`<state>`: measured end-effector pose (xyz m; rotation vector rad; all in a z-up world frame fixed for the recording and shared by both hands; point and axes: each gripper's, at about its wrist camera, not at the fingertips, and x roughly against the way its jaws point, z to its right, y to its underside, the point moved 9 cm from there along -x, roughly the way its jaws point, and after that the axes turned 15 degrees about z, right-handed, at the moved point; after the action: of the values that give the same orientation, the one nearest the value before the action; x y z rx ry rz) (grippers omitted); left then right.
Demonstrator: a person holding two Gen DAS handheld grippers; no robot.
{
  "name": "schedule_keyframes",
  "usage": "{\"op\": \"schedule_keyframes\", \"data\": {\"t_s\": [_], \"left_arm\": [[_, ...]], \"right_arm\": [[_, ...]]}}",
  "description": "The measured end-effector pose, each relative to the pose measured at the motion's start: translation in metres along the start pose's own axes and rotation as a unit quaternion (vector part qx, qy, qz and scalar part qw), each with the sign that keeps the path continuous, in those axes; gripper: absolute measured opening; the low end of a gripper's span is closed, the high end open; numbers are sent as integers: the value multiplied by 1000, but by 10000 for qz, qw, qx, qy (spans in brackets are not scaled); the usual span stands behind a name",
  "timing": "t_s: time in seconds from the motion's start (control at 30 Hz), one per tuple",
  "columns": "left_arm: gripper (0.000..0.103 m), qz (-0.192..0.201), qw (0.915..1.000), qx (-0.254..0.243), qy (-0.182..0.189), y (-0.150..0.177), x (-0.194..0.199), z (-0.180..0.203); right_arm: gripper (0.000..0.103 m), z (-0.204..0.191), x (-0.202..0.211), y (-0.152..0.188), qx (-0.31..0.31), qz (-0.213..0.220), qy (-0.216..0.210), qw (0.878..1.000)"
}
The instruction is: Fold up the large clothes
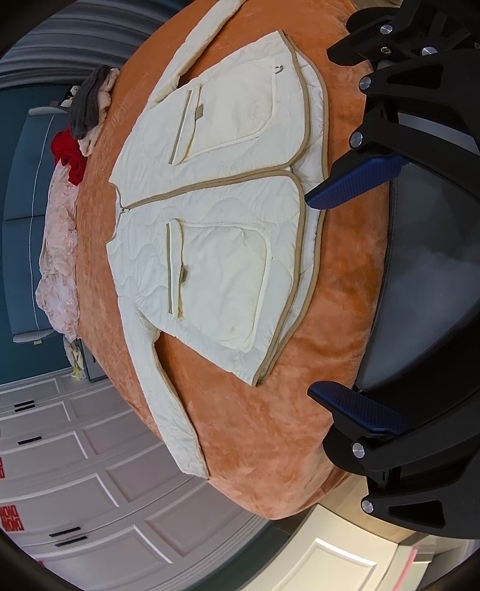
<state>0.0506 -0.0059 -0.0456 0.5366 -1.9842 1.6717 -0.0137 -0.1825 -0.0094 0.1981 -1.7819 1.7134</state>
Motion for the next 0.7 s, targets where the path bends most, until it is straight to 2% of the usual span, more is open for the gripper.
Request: {"op": "schedule_keyframes", "data": {"t_s": [0.13,0.7], "left_arm": [[92,124,9999,-76,-4,-3,3,1],[91,-22,9999,-3,124,3,-1,0]], "right_arm": [[98,0,0,0,-19,-23,-9,10000],[98,1,-1,1,-19,-45,-12,10000]]}}
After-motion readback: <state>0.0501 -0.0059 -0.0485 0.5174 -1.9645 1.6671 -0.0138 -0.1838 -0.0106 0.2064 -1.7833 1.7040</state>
